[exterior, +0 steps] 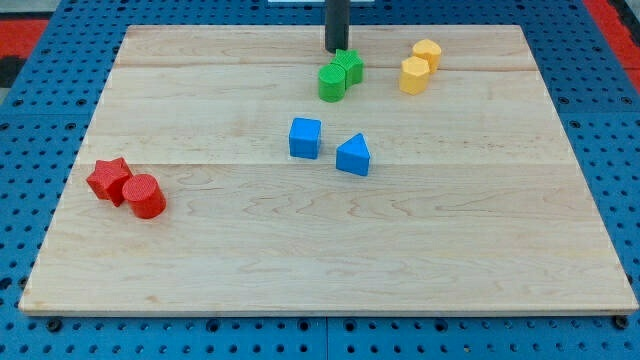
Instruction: Move the arm towards the top right of the board
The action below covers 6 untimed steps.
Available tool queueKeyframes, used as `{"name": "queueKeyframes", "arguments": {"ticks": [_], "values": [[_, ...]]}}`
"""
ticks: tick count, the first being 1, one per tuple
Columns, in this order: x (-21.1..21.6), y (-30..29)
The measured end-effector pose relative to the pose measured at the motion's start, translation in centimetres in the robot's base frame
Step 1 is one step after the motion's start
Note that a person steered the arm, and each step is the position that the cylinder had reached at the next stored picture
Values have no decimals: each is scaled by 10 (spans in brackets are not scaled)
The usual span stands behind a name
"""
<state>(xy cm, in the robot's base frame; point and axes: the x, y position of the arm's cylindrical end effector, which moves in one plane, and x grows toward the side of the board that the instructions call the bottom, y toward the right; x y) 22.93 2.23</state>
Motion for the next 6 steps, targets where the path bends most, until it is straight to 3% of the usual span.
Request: {"name": "queueKeyframes", "arguments": {"ticks": [3,6], "values": [[-31,0],[-19,-6]]}}
